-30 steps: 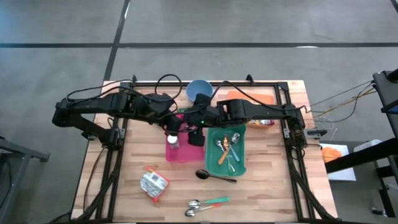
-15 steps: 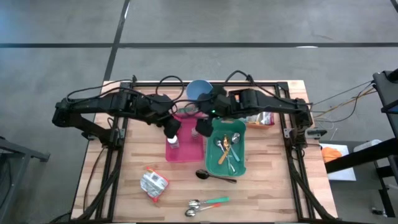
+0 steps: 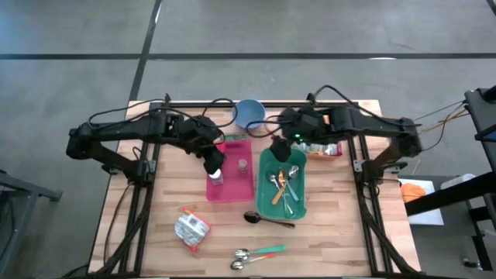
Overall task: Pick & Place Food Item
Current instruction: Put the brown spice bottle into the red bin
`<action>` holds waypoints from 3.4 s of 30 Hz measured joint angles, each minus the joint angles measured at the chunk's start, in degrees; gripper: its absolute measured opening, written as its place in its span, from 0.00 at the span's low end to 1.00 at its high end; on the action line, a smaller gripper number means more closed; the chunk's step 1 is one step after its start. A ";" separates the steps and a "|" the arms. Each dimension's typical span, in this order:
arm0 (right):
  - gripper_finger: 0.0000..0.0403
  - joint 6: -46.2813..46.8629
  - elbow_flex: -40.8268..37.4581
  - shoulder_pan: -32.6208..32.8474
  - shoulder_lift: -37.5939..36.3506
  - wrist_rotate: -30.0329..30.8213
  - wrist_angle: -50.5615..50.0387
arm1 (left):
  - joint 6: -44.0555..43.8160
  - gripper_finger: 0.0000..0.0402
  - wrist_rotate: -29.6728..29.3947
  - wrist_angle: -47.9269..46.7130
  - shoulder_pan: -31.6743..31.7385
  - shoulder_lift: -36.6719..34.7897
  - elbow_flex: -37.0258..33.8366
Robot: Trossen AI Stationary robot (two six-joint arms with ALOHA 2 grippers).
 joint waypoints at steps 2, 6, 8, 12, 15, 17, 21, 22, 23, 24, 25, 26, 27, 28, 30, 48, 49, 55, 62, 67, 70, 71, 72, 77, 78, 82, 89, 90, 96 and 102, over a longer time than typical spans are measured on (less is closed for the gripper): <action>0.79 2.65 -5.17 0.00 -3.34 -0.46 3.80 | 2.27 0.18 0.03 2.77 0.33 0.00 -2.13; 0.71 7.01 -14.27 0.24 -9.23 -1.88 11.24 | 9.32 0.30 0.24 10.93 0.56 0.57 -6.36; 0.64 8.48 -17.91 0.24 -11.60 -3.17 14.89 | 13.24 0.36 0.38 13.54 0.56 1.57 -7.71; 0.50 10.13 -23.51 0.42 -14.85 -4.03 20.32 | 19.27 0.47 0.38 14.97 0.56 5.36 -8.21; 0.41 11.82 -25.83 0.48 -16.45 -4.02 21.35 | 23.17 0.54 0.42 15.35 0.56 9.32 -7.81; 0.35 12.39 -26.82 0.46 -17.41 -3.97 21.39 | 23.77 0.58 0.42 15.42 0.57 11.97 -7.47; 0.26 12.26 -27.23 1.23 -17.86 -4.02 21.40 | 24.09 0.66 0.39 15.90 0.98 16.24 -7.43; 0.24 12.10 -27.23 1.53 -17.86 -4.04 21.51 | 24.90 0.67 0.21 16.09 1.00 17.13 -7.43; 0.22 12.04 -27.23 1.83 -17.86 -4.04 21.66 | 26.06 0.68 -0.15 16.55 1.00 18.04 -7.43; 0.20 11.96 -27.23 1.92 -17.87 -4.06 21.65 | 27.47 0.70 -0.63 17.47 1.00 18.90 -7.43; 0.18 11.67 -27.23 2.08 -17.88 -4.07 21.61 | 28.75 0.71 -0.85 18.31 1.00 19.68 -7.43; 0.17 11.55 -27.23 2.12 -17.86 -4.08 21.63 | 29.76 0.72 -1.24 18.99 1.00 20.53 -7.43; 0.15 11.44 -27.23 2.12 -17.84 -4.04 21.61 | 30.61 0.73 -1.62 19.77 1.01 21.37 -7.43; 0.13 11.42 -27.23 2.10 -17.84 -4.04 21.61 | 31.28 0.74 -2.29 20.55 1.04 22.11 -7.43; 0.11 11.42 -27.23 2.16 -17.86 -4.08 21.61 | 31.55 0.76 -3.94 21.11 1.21 23.53 -7.43; 0.05 9.87 -27.23 3.32 -17.86 -5.53 21.60 | 34.21 0.78 -4.99 21.59 1.71 29.66 -7.52; 0.05 9.83 -27.23 3.36 -17.86 -5.53 21.59 | 34.34 0.78 -5.06 21.56 1.75 29.66 -7.52; 0.05 9.69 -27.23 3.34 -17.86 -5.53 21.59 | 34.61 0.68 -5.44 21.57 1.81 29.68 -7.52; 0.05 9.54 -27.23 3.37 -17.86 -5.53 21.59 | 34.37 0.50 -5.20 21.57 1.81 29.68 -7.54; 0.05 9.93 -27.23 3.37 -17.85 -5.74 21.59 | 34.17 0.39 -5.24 21.64 1.81 29.63 -7.54; 0.05 9.89 -27.23 3.37 -17.84 -6.71 21.59 | 33.71 0.32 -5.09 22.02 1.89 29.37 -7.42; 0.05 9.92 -27.21 3.36 -17.84 -6.85 21.60 | 33.50 0.30 -5.34 22.23 1.83 29.40 -7.39; 0.05 9.91 -27.21 3.37 -17.84 -6.93 21.57 | 33.16 0.29 -5.28 22.11 1.83 29.40 -7.41; 0.05 9.90 -27.23 3.78 -17.84 -7.06 21.58 | 32.40 0.20 -4.96 22.01 1.90 29.21 -7.34; 0.05 9.90 -27.23 3.91 -17.84 -7.06 21.55 | 32.42 0.18 -4.90 22.01 1.88 29.18 -7.34; 0.05 9.91 -27.23 4.00 -17.84 -7.06 21.52 | 32.40 0.08 -2.40 21.55 1.85 29.13 -7.43; 0.05 9.91 -27.25 4.00 -17.84 -7.06 21.52 | 32.43 0.02 -0.34 20.23 1.81 29.40 -7.63; 0.05 9.91 -27.25 4.00 -17.84 -7.06 21.53 | 32.41 0.02 -0.28 19.94 1.81 29.42 -7.63; 0.05 9.91 -27.28 4.00 -17.84 -7.06 21.52 | 32.18 0.00 1.42 19.59 1.78 29.49 -7.67; 0.05 9.91 -27.30 4.00 -17.84 -7.09 21.52 | 31.11 0.00 7.35 19.00 1.78 29.44 -7.65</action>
